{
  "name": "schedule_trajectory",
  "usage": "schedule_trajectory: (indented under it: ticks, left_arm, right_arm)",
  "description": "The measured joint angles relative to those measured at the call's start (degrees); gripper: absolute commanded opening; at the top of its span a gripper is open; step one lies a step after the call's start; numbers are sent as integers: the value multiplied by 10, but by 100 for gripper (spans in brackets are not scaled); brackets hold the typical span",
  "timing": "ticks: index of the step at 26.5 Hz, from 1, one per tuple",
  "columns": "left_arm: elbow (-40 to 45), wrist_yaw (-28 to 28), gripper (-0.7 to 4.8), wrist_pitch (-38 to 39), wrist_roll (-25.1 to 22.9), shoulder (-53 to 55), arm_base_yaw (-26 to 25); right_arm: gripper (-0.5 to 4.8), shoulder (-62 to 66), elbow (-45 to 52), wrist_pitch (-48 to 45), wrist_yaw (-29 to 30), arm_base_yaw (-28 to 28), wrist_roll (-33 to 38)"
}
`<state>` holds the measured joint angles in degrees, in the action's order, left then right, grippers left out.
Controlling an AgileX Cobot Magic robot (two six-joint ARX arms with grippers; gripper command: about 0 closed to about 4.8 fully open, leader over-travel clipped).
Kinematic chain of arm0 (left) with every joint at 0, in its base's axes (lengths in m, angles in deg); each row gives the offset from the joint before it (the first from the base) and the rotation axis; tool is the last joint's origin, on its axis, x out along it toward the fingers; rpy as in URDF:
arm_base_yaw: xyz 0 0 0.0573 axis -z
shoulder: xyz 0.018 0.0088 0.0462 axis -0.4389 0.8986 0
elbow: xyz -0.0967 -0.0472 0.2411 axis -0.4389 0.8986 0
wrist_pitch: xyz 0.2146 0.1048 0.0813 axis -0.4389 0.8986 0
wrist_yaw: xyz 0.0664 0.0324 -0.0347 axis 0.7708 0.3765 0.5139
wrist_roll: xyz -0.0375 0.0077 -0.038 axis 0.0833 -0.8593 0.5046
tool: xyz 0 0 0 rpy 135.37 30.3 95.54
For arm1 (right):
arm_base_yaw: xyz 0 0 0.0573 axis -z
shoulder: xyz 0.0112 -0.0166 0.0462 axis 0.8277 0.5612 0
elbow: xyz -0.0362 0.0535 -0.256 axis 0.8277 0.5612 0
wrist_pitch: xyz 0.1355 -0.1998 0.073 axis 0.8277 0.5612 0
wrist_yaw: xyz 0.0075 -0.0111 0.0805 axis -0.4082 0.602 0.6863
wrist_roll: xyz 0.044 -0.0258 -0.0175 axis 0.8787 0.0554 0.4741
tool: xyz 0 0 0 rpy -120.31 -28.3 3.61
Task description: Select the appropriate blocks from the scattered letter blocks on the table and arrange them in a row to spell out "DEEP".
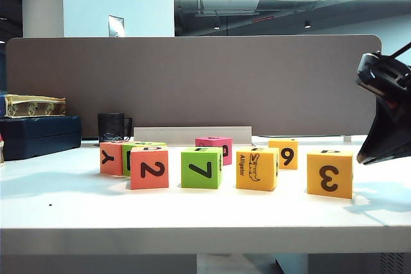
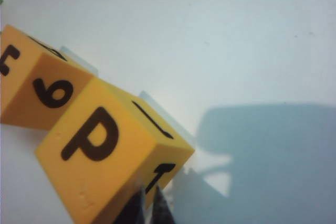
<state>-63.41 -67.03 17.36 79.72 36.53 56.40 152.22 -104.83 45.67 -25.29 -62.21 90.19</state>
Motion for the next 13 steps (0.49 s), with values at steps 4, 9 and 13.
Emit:
schedule_trajectory:
  ticks: [4, 9, 13]
  left_arm:
    - [0, -24, 51, 4, 0, -4, 0]
    - [0, -24, 47, 4, -3, -9, -1]
    - [0, -24, 47, 4, -8, -9, -1]
  right_arm:
    - [23, 13, 0, -17, 1, 0, 0]
    - [23, 37, -5, -31, 1, -3, 0]
    - [23, 59, -32, -32, 6, -31, 0]
